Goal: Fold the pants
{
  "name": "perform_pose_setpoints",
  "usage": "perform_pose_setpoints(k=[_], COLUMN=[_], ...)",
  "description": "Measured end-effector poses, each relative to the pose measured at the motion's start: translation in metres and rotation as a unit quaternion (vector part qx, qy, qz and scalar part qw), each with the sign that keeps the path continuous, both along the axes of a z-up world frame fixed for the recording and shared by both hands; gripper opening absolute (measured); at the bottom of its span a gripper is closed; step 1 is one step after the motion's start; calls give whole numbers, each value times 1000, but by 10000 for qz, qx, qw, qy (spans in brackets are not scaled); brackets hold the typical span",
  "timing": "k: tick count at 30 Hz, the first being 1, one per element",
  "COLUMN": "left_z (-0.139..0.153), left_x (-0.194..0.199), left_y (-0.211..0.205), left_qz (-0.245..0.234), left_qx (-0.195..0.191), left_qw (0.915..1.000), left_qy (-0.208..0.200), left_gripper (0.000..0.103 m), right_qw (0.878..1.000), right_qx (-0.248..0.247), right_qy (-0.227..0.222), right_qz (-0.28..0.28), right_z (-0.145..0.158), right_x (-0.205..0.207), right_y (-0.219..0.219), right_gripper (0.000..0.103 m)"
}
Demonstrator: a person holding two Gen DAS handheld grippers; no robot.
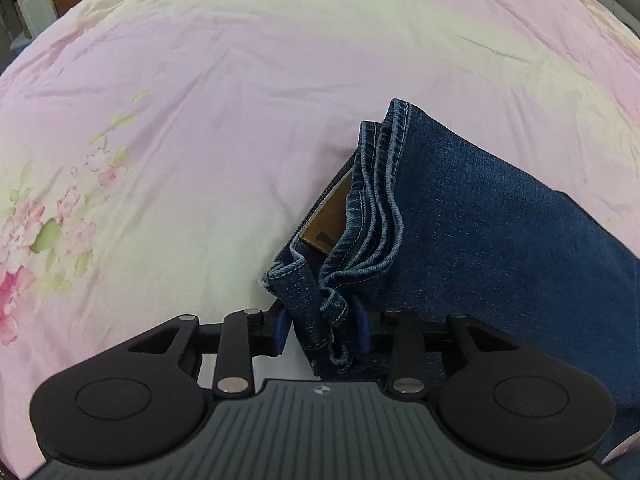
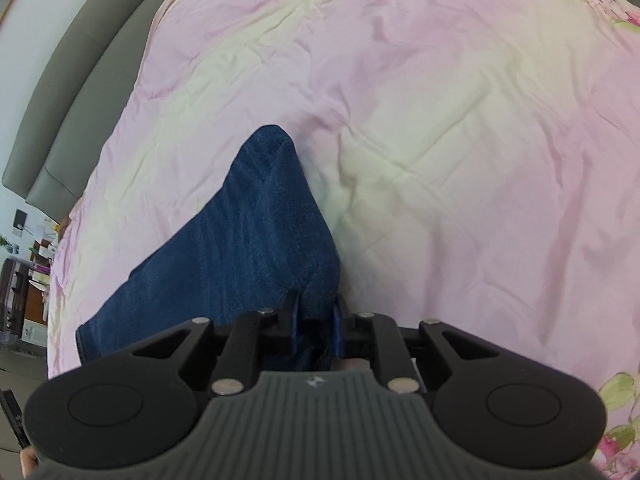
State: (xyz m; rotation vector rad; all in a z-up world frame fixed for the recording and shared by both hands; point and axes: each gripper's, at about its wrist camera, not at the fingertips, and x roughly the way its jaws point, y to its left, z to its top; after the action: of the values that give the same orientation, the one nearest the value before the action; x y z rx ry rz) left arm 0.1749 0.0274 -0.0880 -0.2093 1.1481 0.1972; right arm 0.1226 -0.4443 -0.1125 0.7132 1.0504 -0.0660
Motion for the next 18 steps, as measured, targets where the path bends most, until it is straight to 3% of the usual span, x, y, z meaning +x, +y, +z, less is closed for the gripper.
perform_pose_setpoints(k=[2,5,8,10,12,18], left_z=[7,19,36,51,60,62], left_x=[-5,-10,-11,-14,-15,-11], left_y=[2,2,-11,-32,-53,-123], left_qz=[-141,-462,-798,-1374,-1880,-3434], left_qx=[112,277,688,1101,1230,840], left_qw=[9998,9985,9944,9836,9728,9321], left_qy=[24,64,-60,-394,-566,-786], left_gripper=[54,54,53,53,53,46], right_qw=[9996,9975,9948,9934,9913,9843], right_qx=[-228,-595,-766,-735,-725,-701], right_qy=[69,3,-132,-169,-122,156], right_qz=[120,387,653,862,1093,1614], right_z=[3,14,24,29,31,22], right_x=[0,0,4,11,21,53], right_y=[1,-3,-10,-14,-14,-8], right_gripper=[30,40,41,41,41,41])
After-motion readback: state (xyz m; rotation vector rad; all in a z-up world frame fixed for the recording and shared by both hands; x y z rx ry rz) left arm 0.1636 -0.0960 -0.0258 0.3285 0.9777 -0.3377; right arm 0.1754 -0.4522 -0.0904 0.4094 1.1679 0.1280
